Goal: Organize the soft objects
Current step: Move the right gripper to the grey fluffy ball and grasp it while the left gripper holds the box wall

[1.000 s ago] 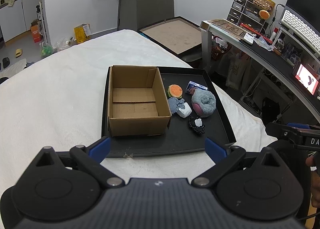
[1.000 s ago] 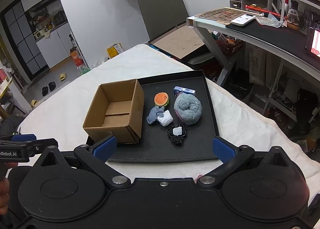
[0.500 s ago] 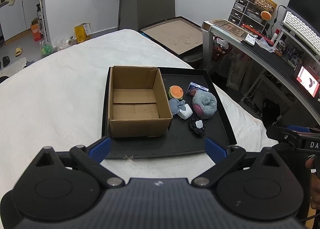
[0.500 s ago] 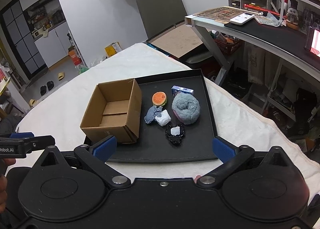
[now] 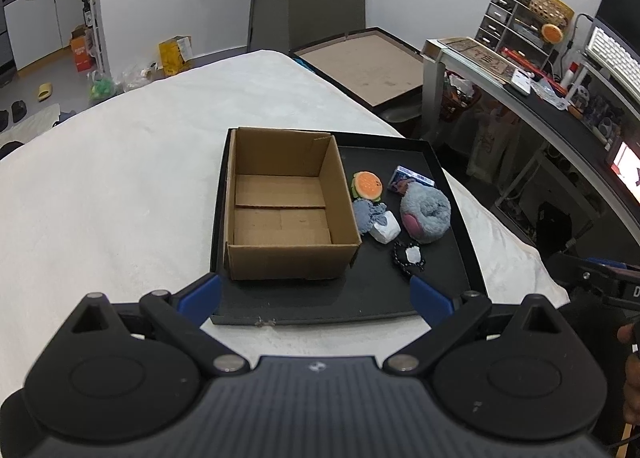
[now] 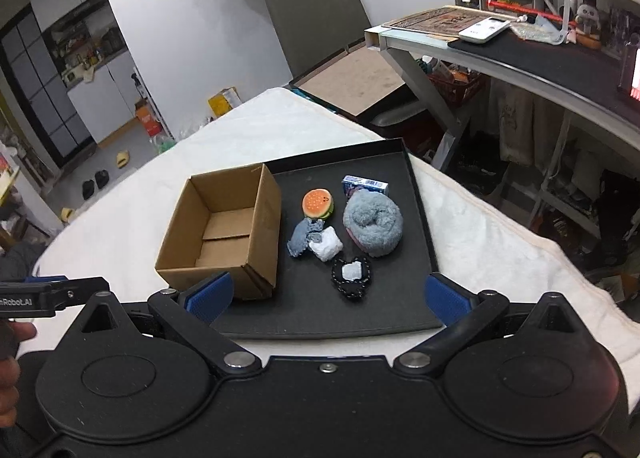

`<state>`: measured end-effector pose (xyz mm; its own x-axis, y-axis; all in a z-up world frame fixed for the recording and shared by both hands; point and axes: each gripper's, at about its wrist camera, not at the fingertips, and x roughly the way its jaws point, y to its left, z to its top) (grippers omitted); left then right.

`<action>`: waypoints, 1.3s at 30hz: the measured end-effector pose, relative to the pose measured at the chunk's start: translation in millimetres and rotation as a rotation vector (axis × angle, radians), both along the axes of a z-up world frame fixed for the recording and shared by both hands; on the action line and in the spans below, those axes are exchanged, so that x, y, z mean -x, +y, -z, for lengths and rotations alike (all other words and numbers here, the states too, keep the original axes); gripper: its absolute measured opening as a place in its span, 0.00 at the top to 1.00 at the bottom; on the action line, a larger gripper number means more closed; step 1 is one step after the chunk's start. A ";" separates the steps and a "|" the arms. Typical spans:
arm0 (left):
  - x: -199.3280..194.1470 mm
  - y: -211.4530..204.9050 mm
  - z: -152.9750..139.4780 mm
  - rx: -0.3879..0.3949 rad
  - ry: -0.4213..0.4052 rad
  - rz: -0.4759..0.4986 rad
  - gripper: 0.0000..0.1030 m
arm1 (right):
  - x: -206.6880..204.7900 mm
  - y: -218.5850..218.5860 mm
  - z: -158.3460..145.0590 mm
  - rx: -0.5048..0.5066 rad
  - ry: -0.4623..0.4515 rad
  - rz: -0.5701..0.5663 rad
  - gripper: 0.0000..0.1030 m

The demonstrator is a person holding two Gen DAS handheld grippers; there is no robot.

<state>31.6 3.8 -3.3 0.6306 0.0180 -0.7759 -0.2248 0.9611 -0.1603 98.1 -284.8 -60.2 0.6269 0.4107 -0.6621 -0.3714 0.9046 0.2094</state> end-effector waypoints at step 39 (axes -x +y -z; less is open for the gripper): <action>-95.4 58.7 80.5 0.012 0.090 -0.109 0.15 | -121.5 27.0 74.3 0.055 0.077 0.037 0.00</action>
<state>127.0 62.4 -83.8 0.5535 0.0730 -0.8296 -0.3419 0.9283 -0.1464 219.6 -257.8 -134.5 0.5870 0.3500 -0.7300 -0.3226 0.9282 0.1856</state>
